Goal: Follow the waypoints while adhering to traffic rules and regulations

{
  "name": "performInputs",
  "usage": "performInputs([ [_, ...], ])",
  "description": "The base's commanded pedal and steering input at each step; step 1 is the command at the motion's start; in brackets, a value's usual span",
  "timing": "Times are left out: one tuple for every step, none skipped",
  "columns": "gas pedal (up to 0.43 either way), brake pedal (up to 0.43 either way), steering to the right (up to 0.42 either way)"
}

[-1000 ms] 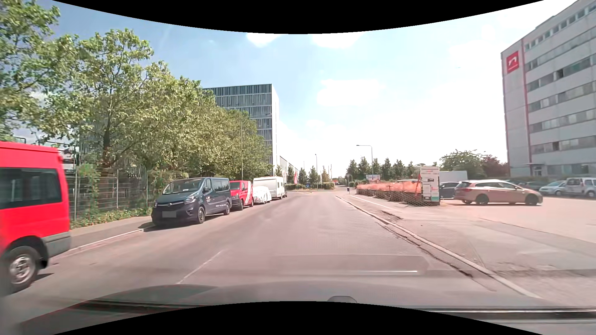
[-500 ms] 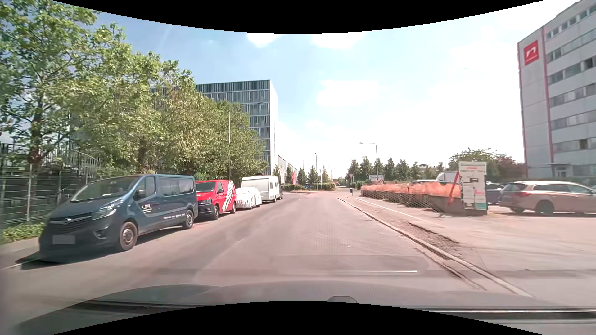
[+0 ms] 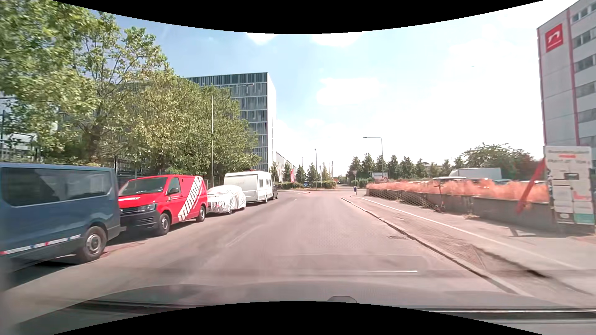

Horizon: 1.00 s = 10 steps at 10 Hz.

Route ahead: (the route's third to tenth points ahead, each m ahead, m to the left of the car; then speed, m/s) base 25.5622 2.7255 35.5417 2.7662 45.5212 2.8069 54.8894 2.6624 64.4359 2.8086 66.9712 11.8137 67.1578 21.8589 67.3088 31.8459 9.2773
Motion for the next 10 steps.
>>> performInputs([
  [0.020,0.000,-0.003],
  [0.020,0.000,-0.003],
  [0.020,0.000,-0.003],
  [0.020,0.000,-0.003],
  [0.020,0.000,-0.003],
  [0.000,0.000,-0.003],
  [0.000,0.000,-0.003],
  [0.000,0.000,-0.003],
  [0.000,0.000,-0.003],
  [0.000,0.000,-0.003],
])
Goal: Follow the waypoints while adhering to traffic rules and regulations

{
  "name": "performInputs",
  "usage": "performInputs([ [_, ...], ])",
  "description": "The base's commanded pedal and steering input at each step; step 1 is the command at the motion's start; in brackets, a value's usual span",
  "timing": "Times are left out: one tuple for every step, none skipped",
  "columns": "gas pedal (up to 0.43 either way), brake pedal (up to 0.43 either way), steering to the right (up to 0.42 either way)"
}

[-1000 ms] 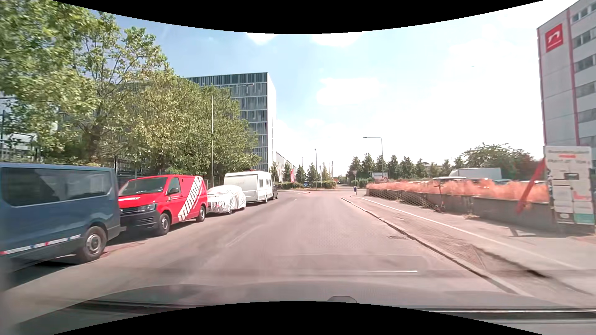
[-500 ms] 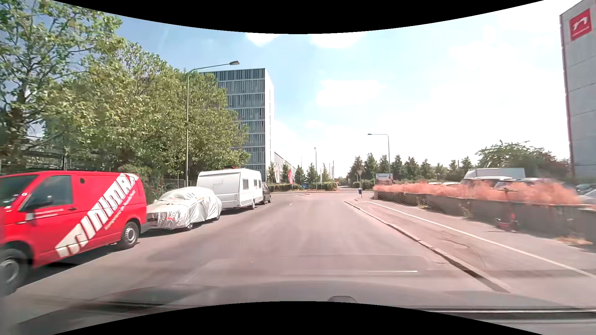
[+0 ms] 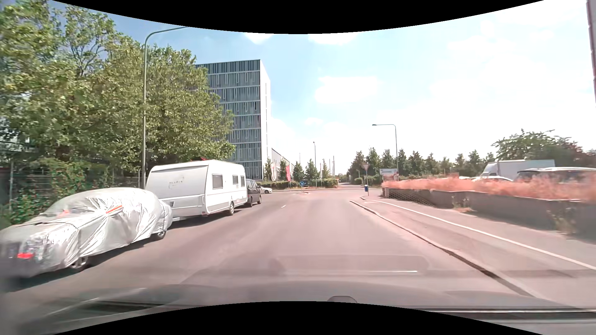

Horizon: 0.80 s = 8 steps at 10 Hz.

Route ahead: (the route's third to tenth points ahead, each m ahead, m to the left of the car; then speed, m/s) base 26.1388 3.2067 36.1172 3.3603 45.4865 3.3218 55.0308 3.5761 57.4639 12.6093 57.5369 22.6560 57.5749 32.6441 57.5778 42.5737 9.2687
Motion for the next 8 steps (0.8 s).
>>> performInputs([
  [0.000,0.000,-0.002],
  [0.000,0.000,-0.001],
  [0.000,0.000,-0.001],
  [0.000,0.000,-0.001],
  [0.000,0.000,-0.001],
  [0.000,0.018,-0.001],
  [0.000,0.049,-0.001],
  [0.000,0.079,-0.001],
])
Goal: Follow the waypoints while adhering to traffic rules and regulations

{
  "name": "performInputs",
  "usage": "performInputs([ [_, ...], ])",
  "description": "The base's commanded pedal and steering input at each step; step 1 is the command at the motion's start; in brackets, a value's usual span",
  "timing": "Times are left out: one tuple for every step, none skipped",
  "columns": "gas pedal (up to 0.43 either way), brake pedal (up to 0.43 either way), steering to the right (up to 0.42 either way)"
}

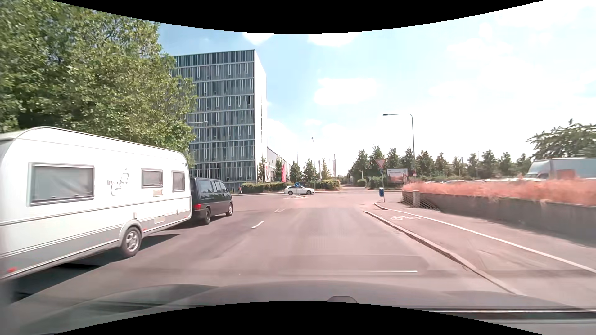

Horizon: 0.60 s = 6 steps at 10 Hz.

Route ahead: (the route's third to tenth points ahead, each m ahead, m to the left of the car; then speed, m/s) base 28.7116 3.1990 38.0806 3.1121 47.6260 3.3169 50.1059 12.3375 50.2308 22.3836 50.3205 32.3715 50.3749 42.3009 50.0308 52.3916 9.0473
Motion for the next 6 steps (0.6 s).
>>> performInputs([
  [0.000,0.098,-0.001],
  [0.000,0.116,-0.001],
  [0.000,0.146,-0.001],
  [0.000,0.152,-0.001],
  [0.000,0.159,0.000],
  [0.000,0.165,0.000],
])
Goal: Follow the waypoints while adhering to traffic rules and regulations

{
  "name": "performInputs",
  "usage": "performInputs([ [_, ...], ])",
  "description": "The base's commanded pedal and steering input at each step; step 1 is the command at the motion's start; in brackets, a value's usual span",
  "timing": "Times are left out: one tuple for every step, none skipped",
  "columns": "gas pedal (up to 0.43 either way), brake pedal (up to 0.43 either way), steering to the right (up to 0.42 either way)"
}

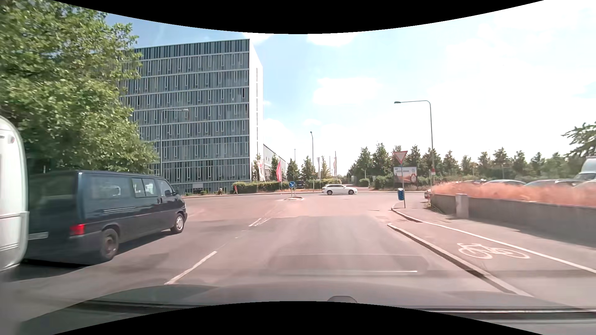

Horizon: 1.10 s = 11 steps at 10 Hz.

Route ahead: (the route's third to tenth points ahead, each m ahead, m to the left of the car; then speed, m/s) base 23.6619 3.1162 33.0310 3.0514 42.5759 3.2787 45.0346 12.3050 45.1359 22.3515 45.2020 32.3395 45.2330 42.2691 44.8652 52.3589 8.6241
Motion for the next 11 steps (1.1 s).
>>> performInputs([
  [0.000,0.165,0.001],
  [0.000,0.171,0.002],
  [0.000,0.189,0.004],
  [0.000,0.207,0.009],
  [0.000,0.207,0.008],
  [0.000,0.207,0.007],
  [0.000,0.213,0.006],
  [0.000,0.207,0.005],
  [0.000,0.207,0.005],
  [0.000,0.207,0.004],
  [0.000,0.207,0.004],
])
